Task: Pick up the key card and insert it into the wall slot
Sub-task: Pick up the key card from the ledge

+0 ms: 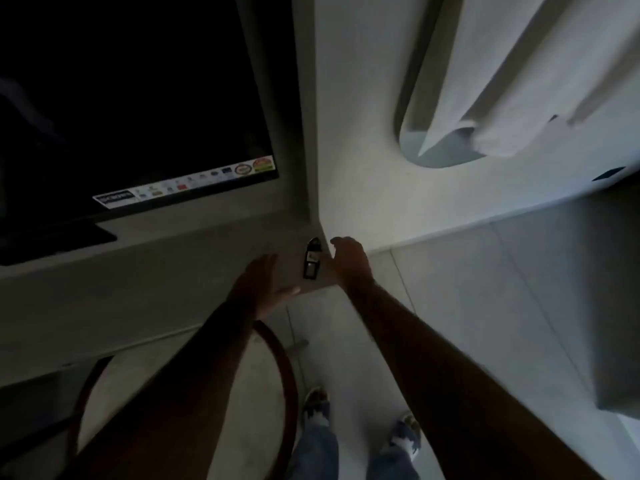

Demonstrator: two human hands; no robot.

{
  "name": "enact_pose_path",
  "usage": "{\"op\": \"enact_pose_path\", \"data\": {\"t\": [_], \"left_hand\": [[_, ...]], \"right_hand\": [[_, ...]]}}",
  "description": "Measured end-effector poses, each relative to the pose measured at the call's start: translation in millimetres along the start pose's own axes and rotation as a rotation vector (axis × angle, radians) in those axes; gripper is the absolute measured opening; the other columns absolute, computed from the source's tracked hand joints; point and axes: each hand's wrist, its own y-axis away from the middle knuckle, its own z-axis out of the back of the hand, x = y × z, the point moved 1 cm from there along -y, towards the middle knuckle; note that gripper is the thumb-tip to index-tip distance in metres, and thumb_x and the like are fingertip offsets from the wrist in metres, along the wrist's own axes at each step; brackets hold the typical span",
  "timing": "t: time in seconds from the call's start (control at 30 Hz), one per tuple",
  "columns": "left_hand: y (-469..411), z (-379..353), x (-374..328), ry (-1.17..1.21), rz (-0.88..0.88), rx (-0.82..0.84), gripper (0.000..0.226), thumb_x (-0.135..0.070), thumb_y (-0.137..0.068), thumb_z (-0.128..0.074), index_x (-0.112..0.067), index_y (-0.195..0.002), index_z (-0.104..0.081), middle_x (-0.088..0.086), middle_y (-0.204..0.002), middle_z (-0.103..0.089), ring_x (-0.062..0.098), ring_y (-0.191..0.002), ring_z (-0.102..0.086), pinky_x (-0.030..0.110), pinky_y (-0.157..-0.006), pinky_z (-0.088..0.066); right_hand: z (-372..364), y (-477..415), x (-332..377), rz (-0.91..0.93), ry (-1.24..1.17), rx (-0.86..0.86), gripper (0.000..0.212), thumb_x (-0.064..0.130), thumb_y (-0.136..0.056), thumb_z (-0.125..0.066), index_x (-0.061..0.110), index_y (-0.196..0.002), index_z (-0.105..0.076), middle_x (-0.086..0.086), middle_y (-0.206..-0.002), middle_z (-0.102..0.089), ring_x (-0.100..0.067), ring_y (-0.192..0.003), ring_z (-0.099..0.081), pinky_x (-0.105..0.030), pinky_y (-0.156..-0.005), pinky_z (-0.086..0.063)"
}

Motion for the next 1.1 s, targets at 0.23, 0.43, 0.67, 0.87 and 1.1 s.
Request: {"op": "enact_pose_path", "data": {"t": [0.23,0.43,0.67,0.87,1.1], "left_hand": [[-0.7,-10.0,-5.1,-0.074,-0.005,-0.002,0.096,-0.069,-0.088,-0.055,-0.01,-0.158,-0.025,0.013,-0.169,-0.015,0.033,-0.154,-0.017,0.048,-0.123,-0.024],[-5.7,-13.8,-10.6,-0.138,0.017,0.034,0.104,-0.076,-0.086,-0.051,-0.012,-0.159,-0.016,0.011,-0.17,-0.009,0.036,-0.153,-0.014,0.052,-0.122,-0.025],[-6.7,-15.0,-12.4,-0.149,0.001,0.027,0.103,-0.074,-0.086,-0.053,-0.009,-0.158,-0.02,0.014,-0.169,-0.013,0.038,-0.152,-0.017,0.052,-0.121,-0.026],[0.9,-16.3,-33.1,-0.205,-0.063,0.035,0.097,-0.072,-0.089,-0.05,-0.01,-0.158,-0.021,0.012,-0.168,-0.018,0.032,-0.154,-0.018,0.048,-0.122,-0.026],[5.3,-7.6,-110.9,-0.252,-0.182,0.045,0.098,-0.074,-0.09,-0.046,-0.012,-0.16,-0.015,0.01,-0.17,-0.012,0.032,-0.156,-0.012,0.049,-0.124,-0.02]], "right_hand": [[-22.3,-19.0,12.6,-0.106,-0.045,-0.103,0.047,0.037,-0.081,-0.073,0.002,-0.111,-0.064,-0.017,-0.112,-0.064,-0.031,-0.107,-0.06,-0.037,-0.09,-0.05],[-24.8,-26.1,3.4,-0.19,-0.094,-0.104,0.036,0.029,-0.077,-0.077,0.006,-0.104,-0.071,-0.014,-0.106,-0.071,-0.028,-0.102,-0.066,-0.035,-0.088,-0.054],[-2.6,-24.9,-20.3,-0.305,-0.282,-0.109,0.032,0.021,-0.068,-0.082,0.015,-0.099,-0.079,-0.002,-0.107,-0.077,-0.017,-0.102,-0.07,-0.016,-0.082,-0.046],[35.9,-11.0,-43.1,-0.285,-0.443,-0.142,0.03,0.016,-0.064,-0.084,0.015,-0.093,-0.08,-0.005,-0.088,-0.078,-0.021,-0.085,-0.072,-0.041,-0.089,-0.058],[112.8,20.5,-73.6,-0.185,-0.439,-0.185,0.023,0.013,-0.068,-0.081,0.015,-0.091,-0.079,-0.003,-0.086,-0.077,-0.009,-0.079,-0.064,-0.022,-0.077,-0.047]]}}
